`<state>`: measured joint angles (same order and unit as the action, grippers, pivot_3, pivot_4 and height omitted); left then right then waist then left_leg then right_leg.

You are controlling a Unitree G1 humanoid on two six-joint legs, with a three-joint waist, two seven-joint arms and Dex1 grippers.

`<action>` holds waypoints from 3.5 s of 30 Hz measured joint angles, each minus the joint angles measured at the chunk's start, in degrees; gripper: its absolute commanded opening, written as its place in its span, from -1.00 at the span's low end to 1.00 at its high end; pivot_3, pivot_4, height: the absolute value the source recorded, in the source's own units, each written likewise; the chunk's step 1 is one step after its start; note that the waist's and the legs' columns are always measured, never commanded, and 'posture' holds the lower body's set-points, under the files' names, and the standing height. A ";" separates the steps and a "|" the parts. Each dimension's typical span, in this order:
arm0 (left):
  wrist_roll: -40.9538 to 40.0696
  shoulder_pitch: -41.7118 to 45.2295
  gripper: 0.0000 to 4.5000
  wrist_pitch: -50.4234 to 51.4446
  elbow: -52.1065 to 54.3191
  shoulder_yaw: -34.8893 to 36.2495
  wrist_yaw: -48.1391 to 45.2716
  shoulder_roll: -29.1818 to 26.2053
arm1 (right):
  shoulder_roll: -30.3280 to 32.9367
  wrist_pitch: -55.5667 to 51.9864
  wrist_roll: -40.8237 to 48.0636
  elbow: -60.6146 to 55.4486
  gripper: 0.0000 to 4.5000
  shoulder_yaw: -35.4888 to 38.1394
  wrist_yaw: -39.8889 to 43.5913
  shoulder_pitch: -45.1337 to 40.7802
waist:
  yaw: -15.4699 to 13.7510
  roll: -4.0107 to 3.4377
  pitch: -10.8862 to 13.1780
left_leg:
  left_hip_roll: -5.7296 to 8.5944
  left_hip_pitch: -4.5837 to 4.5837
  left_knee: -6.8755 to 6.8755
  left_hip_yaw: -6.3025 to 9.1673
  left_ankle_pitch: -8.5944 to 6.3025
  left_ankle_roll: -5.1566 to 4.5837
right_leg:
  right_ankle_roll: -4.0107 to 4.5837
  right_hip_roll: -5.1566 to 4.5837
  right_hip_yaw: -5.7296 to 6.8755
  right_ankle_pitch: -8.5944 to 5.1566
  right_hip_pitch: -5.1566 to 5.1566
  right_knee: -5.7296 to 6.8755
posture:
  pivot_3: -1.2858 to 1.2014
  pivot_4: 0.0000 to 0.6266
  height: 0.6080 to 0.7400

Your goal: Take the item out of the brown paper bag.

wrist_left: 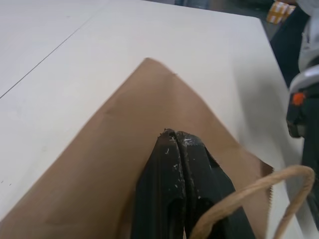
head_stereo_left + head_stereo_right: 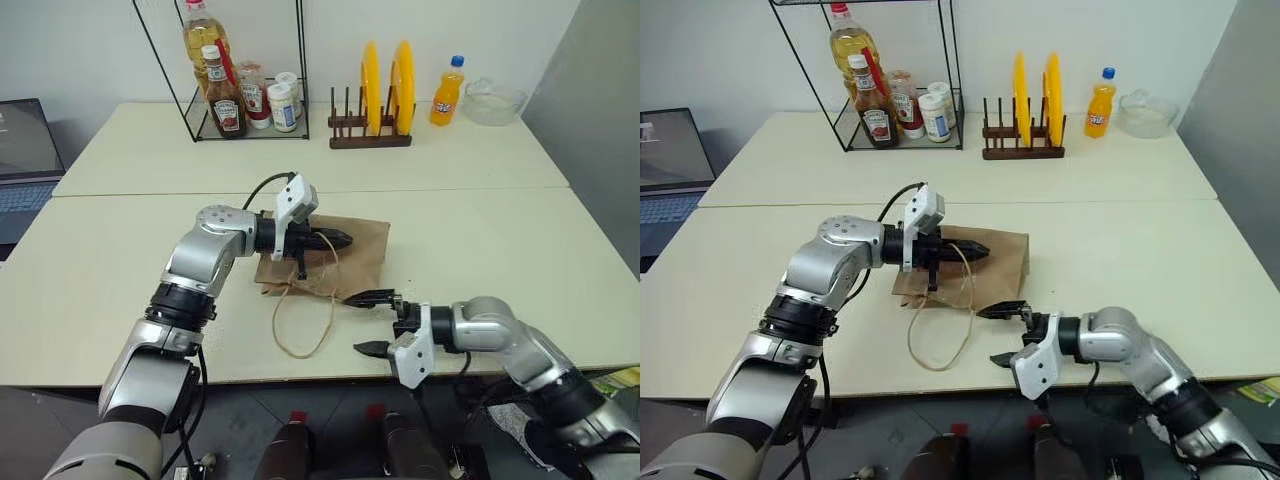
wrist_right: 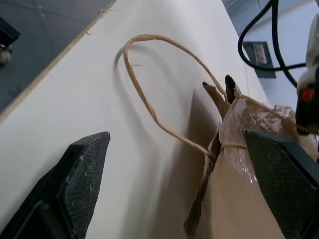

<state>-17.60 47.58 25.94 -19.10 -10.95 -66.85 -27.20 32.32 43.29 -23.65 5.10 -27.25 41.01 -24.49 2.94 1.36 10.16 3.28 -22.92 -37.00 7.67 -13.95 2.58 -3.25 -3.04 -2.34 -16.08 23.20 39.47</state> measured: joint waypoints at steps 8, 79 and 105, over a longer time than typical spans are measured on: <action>-0.47 1.78 -0.99 2.94 -1.75 2.50 1.92 1.19 | -6.38 6.52 -9.93 9.20 1.00 -4.29 -7.64 -6.78 | 0.31 -0.01 -0.01 | 0.00 0.04 0.00 0.01 0.01 0.03 | 0.01 0.01 -0.02 0.00 0.00 0.02 | 0.03 -0.52 1.00; 6.03 27.94 -1.00 -11.51 -31.06 7.85 3.15 5.23 | 5.90 -29.40 11.60 -16.14 0.57 1.80 15.07 7.01 | -0.78 0.10 -0.10 | 0.09 0.47 0.04 0.16 -0.08 -0.11 | -0.06 -0.05 0.16 -0.02 -0.87 -0.51 | 0.03 -0.52 1.00; 7.57 28.00 -1.00 -11.55 -32.07 7.87 1.85 5.69 | -26.22 -81.53 56.90 -17.66 -0.99 9.82 -0.18 -8.69 | -0.01 0.15 -0.03 | 0.11 -0.11 0.01 0.08 -0.02 -0.02 | -0.04 -0.07 0.04 0.02 0.10 -0.04 | 0.03 -0.52 1.00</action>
<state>-10.03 75.58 14.39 -51.17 -3.08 -65.00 -21.51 6.09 -38.24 33.25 -12.56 -17.43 40.83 -33.18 2.93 1.51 10.13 3.39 -23.02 -36.98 7.75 -13.97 2.56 -3.29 -3.11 -2.30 -16.07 23.29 39.43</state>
